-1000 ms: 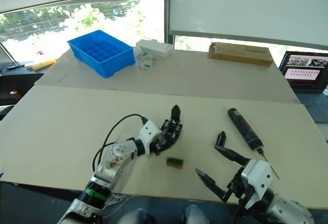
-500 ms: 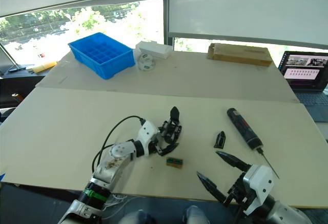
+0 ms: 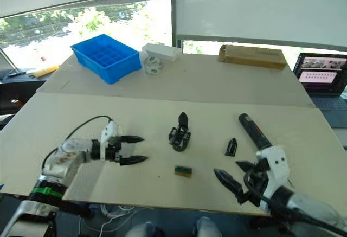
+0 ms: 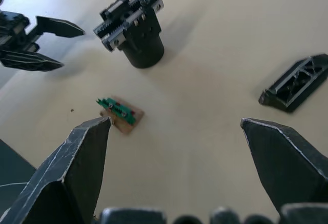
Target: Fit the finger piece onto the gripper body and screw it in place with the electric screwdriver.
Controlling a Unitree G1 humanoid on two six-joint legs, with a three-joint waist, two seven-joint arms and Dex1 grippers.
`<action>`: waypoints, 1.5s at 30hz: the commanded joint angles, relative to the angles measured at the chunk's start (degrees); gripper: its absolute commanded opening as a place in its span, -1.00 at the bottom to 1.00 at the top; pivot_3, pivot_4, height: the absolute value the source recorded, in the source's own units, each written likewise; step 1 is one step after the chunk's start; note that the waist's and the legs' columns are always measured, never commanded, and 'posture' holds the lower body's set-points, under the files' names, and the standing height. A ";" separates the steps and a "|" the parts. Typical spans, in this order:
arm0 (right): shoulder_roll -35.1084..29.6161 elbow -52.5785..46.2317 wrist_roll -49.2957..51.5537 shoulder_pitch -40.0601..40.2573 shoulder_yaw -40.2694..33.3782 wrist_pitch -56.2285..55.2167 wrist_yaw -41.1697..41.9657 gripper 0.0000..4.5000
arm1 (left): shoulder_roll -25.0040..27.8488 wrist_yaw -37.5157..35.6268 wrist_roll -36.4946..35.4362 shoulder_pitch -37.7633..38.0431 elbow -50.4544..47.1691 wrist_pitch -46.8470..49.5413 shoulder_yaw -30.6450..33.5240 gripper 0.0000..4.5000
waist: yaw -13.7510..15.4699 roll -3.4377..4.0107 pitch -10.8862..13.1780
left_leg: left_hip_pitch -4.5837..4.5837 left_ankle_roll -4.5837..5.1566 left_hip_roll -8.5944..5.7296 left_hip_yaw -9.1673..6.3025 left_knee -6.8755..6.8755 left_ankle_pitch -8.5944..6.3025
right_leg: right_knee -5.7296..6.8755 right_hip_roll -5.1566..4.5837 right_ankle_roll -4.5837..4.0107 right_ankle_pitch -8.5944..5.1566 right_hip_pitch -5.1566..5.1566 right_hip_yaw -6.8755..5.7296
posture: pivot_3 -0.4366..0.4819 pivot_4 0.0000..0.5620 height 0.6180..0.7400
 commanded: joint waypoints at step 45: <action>16.21 40.09 26.09 -43.45 31.80 15.55 -56.68 -0.29 | 2.99 -2.50 -10.09 -2.51 -12.72 4.20 4.60 1.00 | -1.95 -0.69 -0.20 | 0.10 -0.13 0.08 0.16 -0.02 0.10 | -0.12 0.27 0.26 0.00 0.17 0.08 | -0.05 -0.47 1.00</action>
